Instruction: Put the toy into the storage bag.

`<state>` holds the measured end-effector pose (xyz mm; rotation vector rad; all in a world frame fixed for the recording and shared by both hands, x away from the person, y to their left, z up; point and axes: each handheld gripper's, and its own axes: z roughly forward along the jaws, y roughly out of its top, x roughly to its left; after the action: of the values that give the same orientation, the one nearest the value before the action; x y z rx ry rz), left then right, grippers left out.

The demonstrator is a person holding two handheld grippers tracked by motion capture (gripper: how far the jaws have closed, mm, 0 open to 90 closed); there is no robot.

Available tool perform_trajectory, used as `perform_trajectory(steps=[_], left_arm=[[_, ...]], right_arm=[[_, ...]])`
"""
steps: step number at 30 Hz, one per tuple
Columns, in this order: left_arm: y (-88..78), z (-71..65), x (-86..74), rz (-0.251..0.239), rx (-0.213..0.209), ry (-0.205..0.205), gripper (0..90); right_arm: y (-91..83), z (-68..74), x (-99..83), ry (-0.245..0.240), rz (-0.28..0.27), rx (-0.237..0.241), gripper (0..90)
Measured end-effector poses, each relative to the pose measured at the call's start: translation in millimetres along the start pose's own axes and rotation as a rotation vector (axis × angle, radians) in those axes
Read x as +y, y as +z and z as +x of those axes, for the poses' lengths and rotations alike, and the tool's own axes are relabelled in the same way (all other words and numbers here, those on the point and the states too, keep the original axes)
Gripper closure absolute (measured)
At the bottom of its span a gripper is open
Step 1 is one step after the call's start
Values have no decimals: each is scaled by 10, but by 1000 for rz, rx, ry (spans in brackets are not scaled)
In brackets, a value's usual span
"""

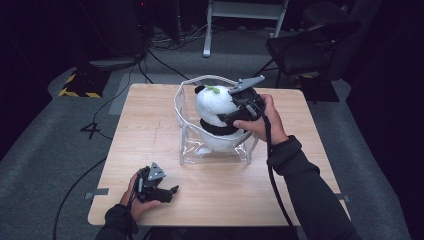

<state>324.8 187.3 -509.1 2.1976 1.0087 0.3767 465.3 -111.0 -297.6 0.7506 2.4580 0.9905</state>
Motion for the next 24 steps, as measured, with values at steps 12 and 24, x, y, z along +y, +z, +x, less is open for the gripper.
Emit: perform_trajectory(steps=[12, 24], left_arm=[[0, 0, 0, 0, 0, 0, 136], [0, 0, 0, 0, 0, 0, 136]], right_arm=[[72, -4, -2, -3, 99, -8, 206], [142, 14, -3, -2, 132, -18, 181]])
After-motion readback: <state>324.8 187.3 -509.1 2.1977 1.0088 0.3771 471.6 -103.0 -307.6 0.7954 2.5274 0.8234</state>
